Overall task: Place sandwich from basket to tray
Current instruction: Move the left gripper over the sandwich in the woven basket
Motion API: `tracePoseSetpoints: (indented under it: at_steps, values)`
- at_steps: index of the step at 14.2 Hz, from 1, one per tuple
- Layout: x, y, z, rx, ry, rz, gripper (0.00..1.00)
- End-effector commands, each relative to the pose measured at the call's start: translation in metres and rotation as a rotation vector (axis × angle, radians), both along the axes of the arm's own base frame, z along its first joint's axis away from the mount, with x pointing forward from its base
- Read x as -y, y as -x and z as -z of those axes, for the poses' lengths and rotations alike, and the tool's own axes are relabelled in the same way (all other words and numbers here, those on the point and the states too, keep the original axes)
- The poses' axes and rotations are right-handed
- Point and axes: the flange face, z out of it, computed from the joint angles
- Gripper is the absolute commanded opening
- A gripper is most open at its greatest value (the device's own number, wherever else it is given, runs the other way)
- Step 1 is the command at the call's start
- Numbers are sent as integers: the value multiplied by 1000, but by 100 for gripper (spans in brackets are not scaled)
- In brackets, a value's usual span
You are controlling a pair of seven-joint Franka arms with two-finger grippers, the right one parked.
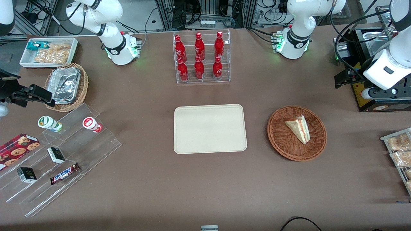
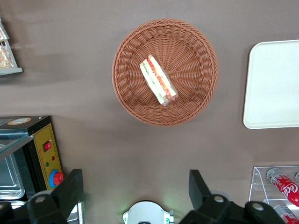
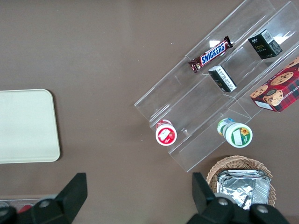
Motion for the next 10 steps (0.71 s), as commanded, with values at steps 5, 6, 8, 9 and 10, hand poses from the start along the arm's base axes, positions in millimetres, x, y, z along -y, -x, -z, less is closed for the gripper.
tracePoseSetpoints:
  at_steps: [5,6,8,9,10]
  values:
    - [10,-12,36,-77,36,14,100]
    - [17,-17,60,-106,35,26,100]
    - [21,-24,104,-122,35,29,100]
    - [22,-24,127,-108,33,30,100]
    - [22,-22,141,-82,35,30,100]
